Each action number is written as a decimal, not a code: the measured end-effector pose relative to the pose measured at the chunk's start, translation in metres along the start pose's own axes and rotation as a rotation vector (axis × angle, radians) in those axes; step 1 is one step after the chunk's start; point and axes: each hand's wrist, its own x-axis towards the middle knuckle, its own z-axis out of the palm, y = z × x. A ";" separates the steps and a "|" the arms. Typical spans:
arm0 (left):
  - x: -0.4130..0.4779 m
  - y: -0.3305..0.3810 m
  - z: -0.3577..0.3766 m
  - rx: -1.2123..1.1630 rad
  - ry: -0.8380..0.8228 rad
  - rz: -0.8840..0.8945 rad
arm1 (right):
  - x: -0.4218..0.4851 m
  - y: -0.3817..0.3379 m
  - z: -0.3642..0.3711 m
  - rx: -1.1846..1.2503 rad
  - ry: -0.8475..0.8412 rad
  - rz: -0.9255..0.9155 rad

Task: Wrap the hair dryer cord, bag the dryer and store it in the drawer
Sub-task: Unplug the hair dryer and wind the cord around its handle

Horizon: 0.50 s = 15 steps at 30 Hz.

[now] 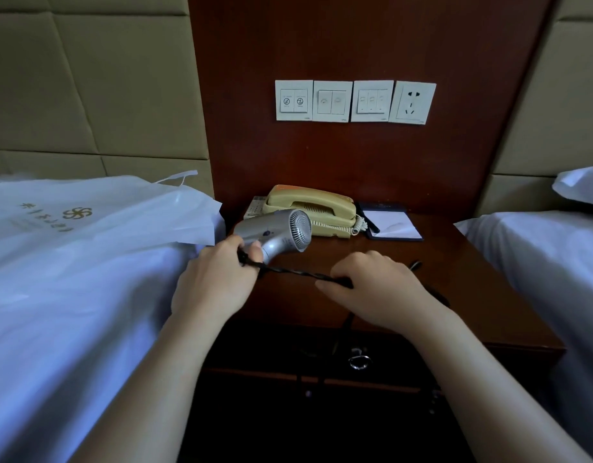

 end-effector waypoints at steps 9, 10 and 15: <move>0.002 -0.003 -0.003 -0.020 -0.051 -0.020 | -0.001 0.026 -0.018 -0.049 0.153 0.115; 0.003 -0.003 -0.003 -0.024 -0.061 -0.017 | -0.002 0.031 -0.020 -0.065 0.190 0.130; 0.008 -0.007 -0.006 -0.046 -0.155 0.024 | -0.003 0.047 -0.023 -0.066 0.308 0.156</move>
